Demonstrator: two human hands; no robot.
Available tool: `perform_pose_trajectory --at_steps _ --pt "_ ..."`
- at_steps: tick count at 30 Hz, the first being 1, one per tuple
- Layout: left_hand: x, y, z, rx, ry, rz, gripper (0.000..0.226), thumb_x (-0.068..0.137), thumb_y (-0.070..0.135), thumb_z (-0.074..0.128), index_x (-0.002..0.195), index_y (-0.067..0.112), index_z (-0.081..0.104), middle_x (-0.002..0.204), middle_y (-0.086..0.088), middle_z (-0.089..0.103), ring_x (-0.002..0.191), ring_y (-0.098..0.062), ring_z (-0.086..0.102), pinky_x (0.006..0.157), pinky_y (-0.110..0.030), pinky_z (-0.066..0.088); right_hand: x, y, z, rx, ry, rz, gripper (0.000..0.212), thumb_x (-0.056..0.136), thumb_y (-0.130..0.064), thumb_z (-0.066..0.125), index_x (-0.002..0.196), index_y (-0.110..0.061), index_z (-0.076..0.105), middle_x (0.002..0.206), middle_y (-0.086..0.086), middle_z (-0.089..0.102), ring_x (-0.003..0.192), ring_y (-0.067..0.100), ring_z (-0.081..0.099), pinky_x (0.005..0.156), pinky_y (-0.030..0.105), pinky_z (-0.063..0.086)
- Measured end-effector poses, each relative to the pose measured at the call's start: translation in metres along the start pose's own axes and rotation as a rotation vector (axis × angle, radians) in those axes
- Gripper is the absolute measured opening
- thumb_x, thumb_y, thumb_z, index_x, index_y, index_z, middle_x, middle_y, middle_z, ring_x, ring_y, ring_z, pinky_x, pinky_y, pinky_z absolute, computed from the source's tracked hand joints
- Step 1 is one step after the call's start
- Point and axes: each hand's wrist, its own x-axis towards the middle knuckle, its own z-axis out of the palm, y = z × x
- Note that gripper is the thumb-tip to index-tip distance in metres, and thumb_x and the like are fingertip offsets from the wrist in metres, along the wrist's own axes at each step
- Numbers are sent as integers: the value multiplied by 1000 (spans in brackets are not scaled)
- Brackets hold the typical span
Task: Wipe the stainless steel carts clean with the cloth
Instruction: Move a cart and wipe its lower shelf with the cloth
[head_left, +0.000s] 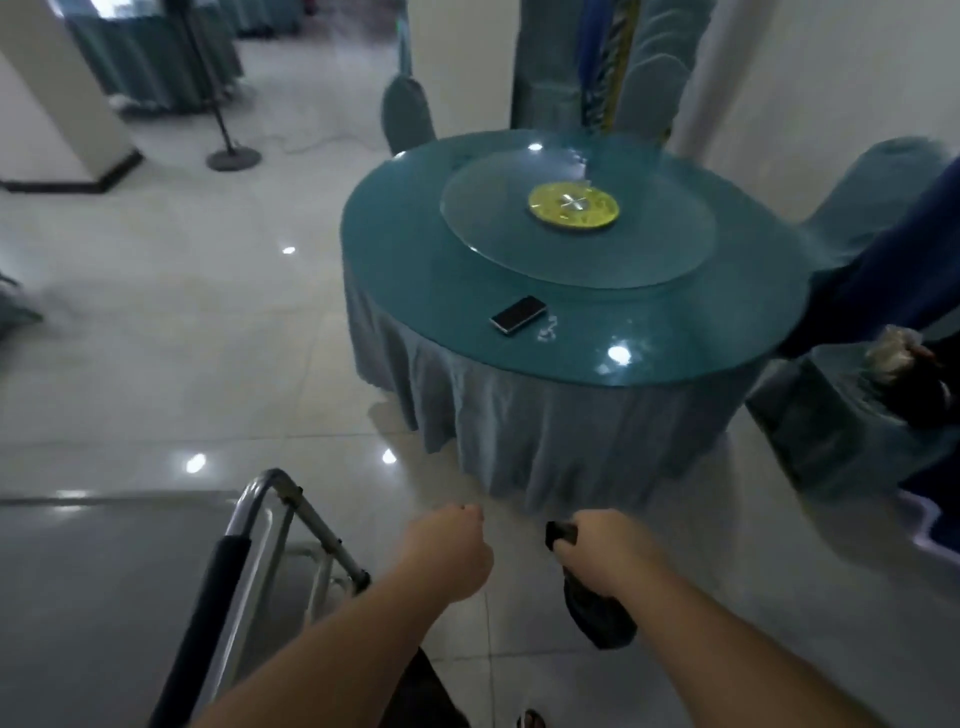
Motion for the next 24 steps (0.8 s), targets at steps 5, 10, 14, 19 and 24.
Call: perform_pose_trajectory --at_steps 5,10,14,19,24 --pt "29 -38 -17 -57 32 -135 45 105 36 46 146 20 52 142 -6 58 126 -29 57 100 -44 48 65 -51 -29 -68 -45 -188 31 92 -51 52 96 -23 64 90 -3 64 80 18 62 69 34 54" --pt "84 -92 -43 -141 62 -249 44 105 38 48 145 20 52 141 -6 57 127 -31 55 99 -42 47 139 -128 -57 -169 -52 -298 38 93 -54 53 111 -23 65 103 0 67 91 23 65 81 38 57" --pt "137 -145 -78 -178 84 -315 47 103 42 49 145 22 53 140 -5 58 125 -29 57 101 -45 50 197 -188 -84 -189 -54 -331 34 93 -54 53 108 -25 64 99 -2 66 88 21 65 80 39 58" --pt "192 -205 -139 -100 116 -329 47 100 42 49 143 23 56 132 -3 62 115 -28 62 93 -43 51 254 -252 -128 -178 -29 -343 28 93 -52 52 98 -26 61 90 -4 62 81 18 62 69 36 52" --pt "232 -252 -184 -124 104 -368 50 100 45 48 145 25 53 139 -3 61 120 -29 60 98 -45 51 304 -304 -163 -212 -39 -367 27 93 -51 51 96 -26 58 95 -3 63 88 24 63 72 36 52"
